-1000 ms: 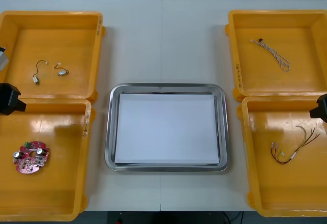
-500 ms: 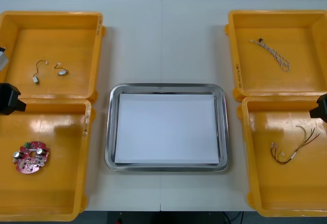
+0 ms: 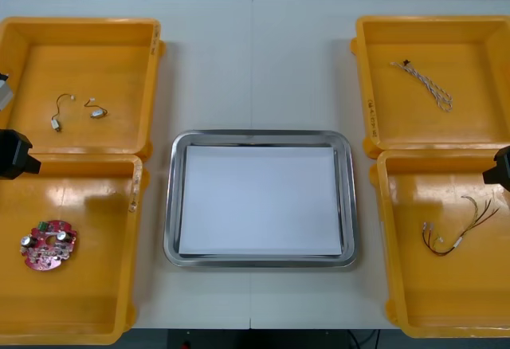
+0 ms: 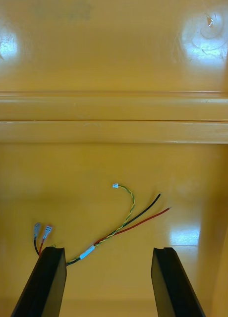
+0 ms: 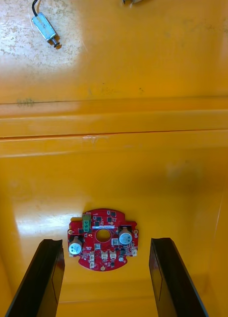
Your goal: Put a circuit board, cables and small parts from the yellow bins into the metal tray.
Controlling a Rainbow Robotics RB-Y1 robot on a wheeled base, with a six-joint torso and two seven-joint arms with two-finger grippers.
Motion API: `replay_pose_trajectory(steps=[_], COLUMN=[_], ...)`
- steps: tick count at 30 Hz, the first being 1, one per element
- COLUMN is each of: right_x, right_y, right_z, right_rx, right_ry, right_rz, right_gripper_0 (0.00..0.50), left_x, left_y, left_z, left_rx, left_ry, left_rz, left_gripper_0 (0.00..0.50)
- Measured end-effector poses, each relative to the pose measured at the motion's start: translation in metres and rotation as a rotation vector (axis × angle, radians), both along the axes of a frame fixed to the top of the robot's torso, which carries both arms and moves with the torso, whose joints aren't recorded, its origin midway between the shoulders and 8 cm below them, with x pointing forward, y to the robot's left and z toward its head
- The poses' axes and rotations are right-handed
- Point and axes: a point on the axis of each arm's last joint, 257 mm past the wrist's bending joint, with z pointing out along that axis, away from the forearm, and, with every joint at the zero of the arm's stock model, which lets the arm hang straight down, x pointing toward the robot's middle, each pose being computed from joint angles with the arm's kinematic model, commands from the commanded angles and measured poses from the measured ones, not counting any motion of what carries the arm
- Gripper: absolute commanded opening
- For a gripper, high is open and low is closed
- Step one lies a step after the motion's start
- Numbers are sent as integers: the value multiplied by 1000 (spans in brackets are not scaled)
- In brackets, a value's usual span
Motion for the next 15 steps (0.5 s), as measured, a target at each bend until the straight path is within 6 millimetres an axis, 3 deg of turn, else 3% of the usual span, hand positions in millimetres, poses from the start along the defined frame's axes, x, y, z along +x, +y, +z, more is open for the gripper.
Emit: replay_pose_trajectory(steps=[15], right_x=[0], right_y=[0], right_z=[0], right_rx=[0], right_ry=[0], right_rz=[0], right_gripper_0=[500], left_x=[0], left_y=[0], left_z=[0], left_rx=[0], left_ry=[0], left_rz=[0], left_gripper_0=[500])
